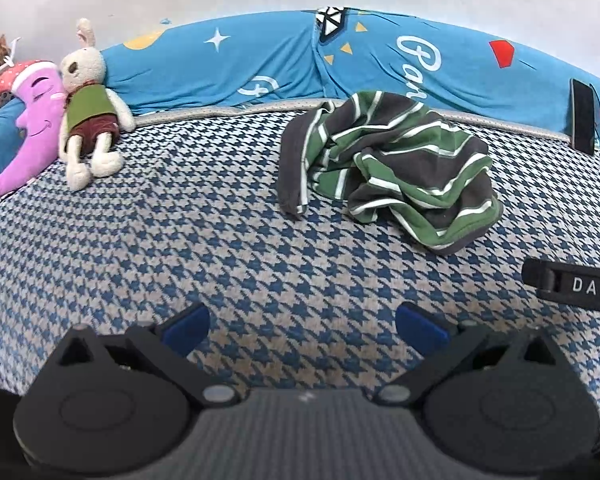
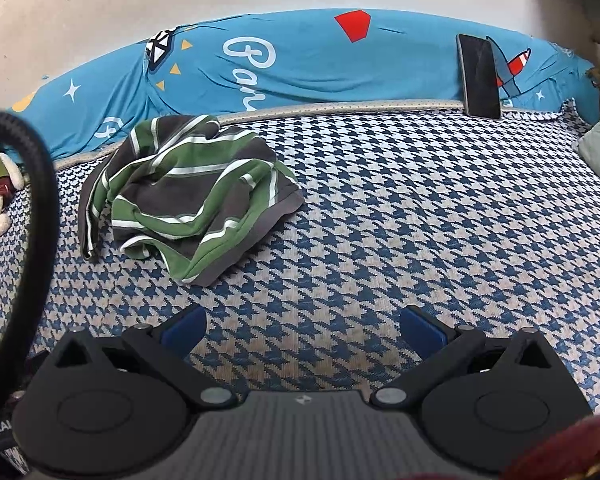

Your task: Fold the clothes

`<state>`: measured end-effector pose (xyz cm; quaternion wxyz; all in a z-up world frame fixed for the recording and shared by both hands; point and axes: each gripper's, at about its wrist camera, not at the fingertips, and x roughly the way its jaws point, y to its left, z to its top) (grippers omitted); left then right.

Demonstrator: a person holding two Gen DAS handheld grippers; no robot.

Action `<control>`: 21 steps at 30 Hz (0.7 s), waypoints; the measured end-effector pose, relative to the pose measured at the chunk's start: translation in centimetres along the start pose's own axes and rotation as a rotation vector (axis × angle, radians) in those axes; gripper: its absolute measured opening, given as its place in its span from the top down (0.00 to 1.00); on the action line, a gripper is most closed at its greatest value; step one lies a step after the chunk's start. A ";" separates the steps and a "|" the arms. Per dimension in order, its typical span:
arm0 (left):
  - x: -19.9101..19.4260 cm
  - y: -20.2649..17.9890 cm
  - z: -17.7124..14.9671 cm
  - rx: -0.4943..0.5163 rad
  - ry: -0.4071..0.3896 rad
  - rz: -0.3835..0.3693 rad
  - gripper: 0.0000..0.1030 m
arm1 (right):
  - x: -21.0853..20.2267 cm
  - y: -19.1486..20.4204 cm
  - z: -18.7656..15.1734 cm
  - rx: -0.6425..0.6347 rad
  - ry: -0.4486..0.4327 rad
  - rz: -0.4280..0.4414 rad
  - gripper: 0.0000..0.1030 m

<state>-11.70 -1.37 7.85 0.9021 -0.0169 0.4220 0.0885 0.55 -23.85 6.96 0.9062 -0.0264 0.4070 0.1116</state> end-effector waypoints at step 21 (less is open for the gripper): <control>8.4 -0.1 5.7 0.093 0.014 -0.064 0.00 | 4.1 -0.8 4.3 0.048 0.078 -0.020 0.00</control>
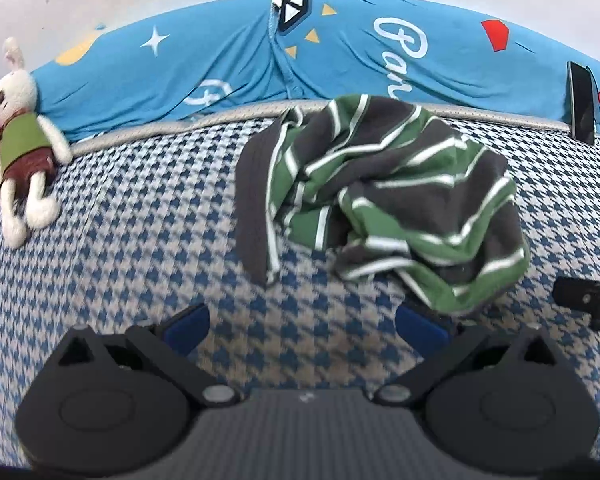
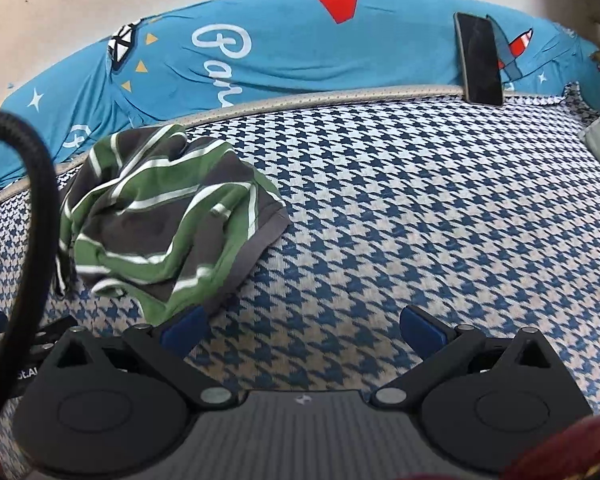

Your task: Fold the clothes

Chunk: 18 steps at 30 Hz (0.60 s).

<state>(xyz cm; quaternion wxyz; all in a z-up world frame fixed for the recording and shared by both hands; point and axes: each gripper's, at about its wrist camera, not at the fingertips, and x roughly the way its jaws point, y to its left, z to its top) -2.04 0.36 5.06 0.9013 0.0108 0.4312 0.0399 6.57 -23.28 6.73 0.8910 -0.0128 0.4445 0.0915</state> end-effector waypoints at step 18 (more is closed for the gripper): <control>2.1 2.0 0.0 -0.126 0.088 -0.043 0.00 | 1.6 1.1 0.1 -0.028 -0.012 -0.076 0.00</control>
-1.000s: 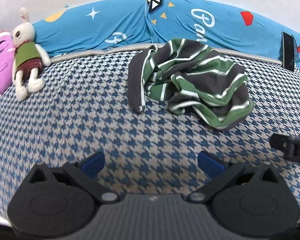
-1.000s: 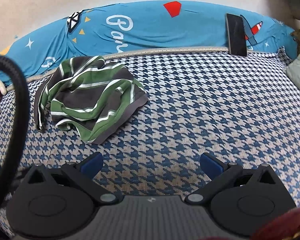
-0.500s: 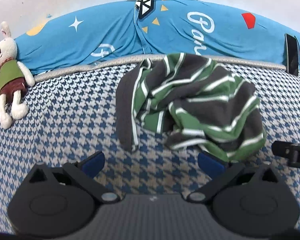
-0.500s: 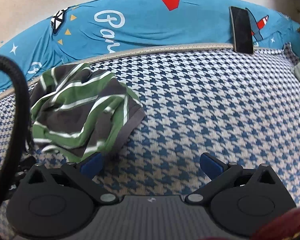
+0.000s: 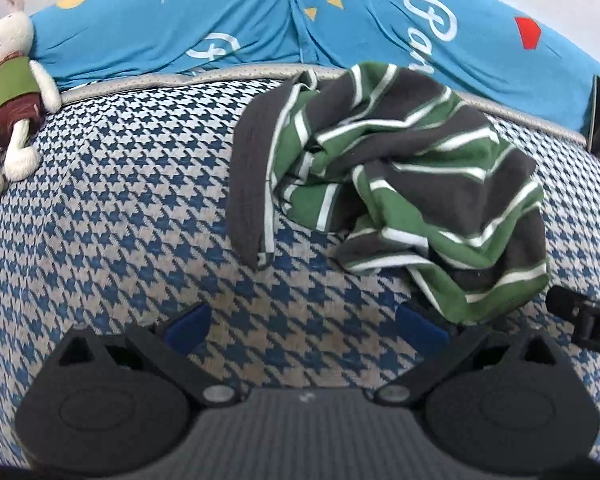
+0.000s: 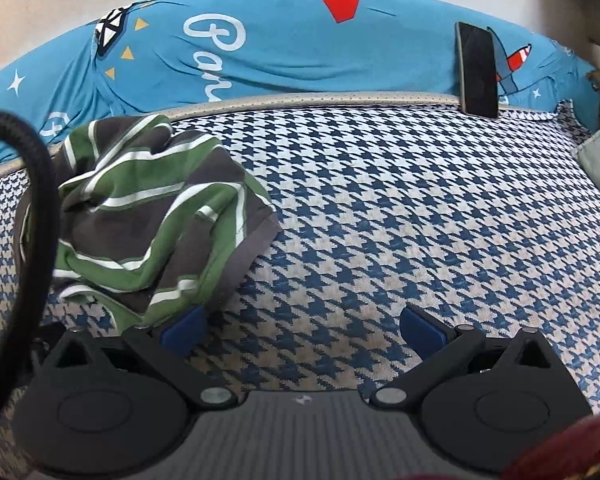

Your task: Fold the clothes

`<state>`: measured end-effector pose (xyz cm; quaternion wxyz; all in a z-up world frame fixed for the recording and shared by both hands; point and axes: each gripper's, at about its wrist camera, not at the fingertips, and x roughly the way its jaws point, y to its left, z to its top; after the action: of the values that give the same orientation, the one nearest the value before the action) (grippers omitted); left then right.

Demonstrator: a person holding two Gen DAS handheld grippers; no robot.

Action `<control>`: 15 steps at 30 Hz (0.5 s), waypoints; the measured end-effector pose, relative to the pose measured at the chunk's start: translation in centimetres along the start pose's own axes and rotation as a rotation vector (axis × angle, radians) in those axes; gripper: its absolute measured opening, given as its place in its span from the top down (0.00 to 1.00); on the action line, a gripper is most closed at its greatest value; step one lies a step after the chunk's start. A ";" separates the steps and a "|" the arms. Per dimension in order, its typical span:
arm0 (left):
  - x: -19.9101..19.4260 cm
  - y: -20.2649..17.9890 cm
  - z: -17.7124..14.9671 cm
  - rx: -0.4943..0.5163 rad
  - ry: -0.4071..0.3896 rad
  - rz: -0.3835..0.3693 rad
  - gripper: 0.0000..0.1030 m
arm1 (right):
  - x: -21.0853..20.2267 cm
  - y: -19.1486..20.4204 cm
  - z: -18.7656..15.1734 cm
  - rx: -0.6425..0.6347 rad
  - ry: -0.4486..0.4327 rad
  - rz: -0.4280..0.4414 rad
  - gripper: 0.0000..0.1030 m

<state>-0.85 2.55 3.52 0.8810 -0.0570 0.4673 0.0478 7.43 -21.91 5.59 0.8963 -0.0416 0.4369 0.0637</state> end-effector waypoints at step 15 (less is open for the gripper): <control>0.3 0.5 -0.8 0.023 0.070 0.008 0.00 | 0.8 1.4 -0.5 -0.005 0.065 0.033 0.00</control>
<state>-1.38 2.99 2.76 0.8645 -0.0468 0.4984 0.0440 7.35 -20.53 4.62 0.8804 -0.0387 0.4660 0.0784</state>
